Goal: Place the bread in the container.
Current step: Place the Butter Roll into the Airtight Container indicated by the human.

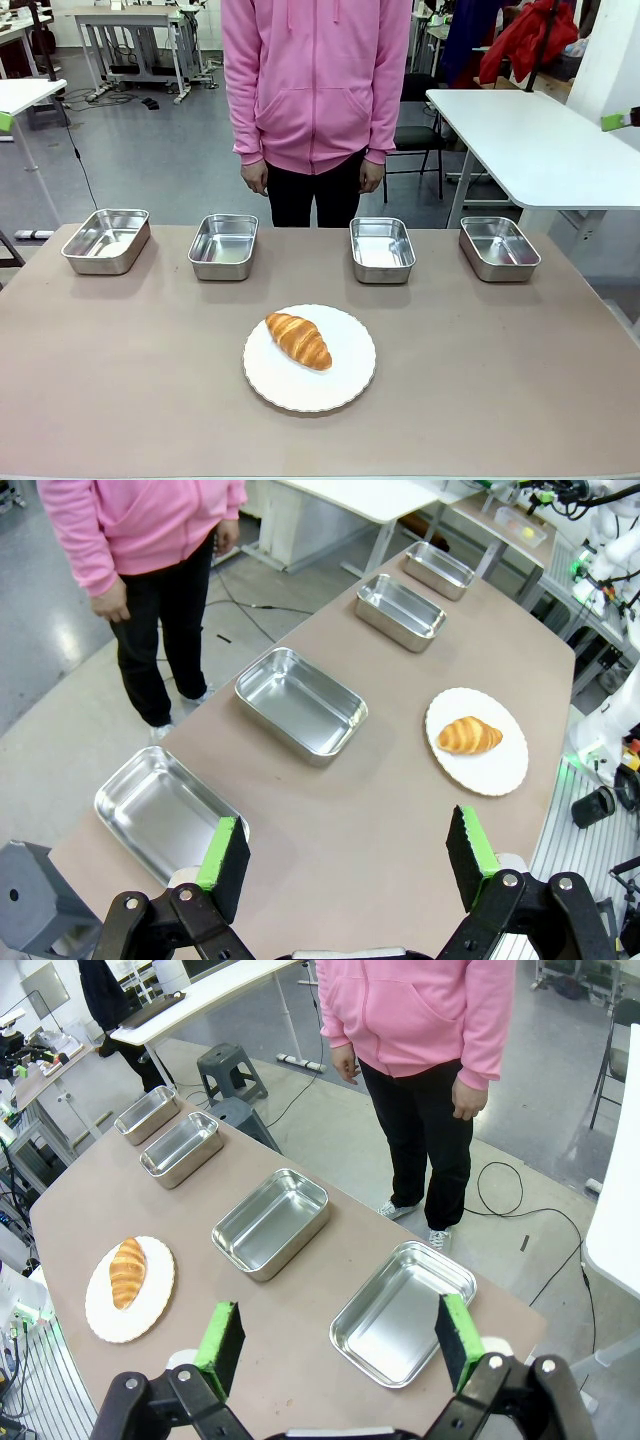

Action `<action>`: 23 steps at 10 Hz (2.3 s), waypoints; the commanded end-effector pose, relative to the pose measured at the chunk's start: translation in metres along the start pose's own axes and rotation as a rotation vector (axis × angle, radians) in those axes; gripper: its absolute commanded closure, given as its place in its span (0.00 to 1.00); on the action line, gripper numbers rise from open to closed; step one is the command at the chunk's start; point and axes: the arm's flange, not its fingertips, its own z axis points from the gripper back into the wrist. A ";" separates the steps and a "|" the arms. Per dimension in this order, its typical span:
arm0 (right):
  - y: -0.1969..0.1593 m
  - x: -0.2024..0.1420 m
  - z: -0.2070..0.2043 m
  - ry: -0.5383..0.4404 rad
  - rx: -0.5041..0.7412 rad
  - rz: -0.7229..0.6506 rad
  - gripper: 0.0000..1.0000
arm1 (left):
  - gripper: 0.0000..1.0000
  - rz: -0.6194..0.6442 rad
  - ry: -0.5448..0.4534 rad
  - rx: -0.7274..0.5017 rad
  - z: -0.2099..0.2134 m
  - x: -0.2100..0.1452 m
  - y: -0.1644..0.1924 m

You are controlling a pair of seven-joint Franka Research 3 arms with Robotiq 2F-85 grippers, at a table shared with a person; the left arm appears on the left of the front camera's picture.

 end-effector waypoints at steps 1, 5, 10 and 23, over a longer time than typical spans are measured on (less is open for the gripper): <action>0.002 0.000 -0.001 -0.010 0.006 0.002 0.00 | 0.00 -0.005 -0.002 0.000 0.001 0.001 -0.001; 0.002 0.000 -0.001 -0.010 0.006 0.002 0.00 | 0.00 -0.005 -0.002 0.000 0.001 0.001 -0.001; 0.002 0.000 -0.001 -0.010 0.006 0.002 0.00 | 0.00 -0.005 -0.002 0.000 0.001 0.001 -0.001; 0.002 0.000 -0.001 -0.010 0.006 0.002 0.00 | 0.00 -0.005 -0.002 0.000 0.001 0.001 -0.001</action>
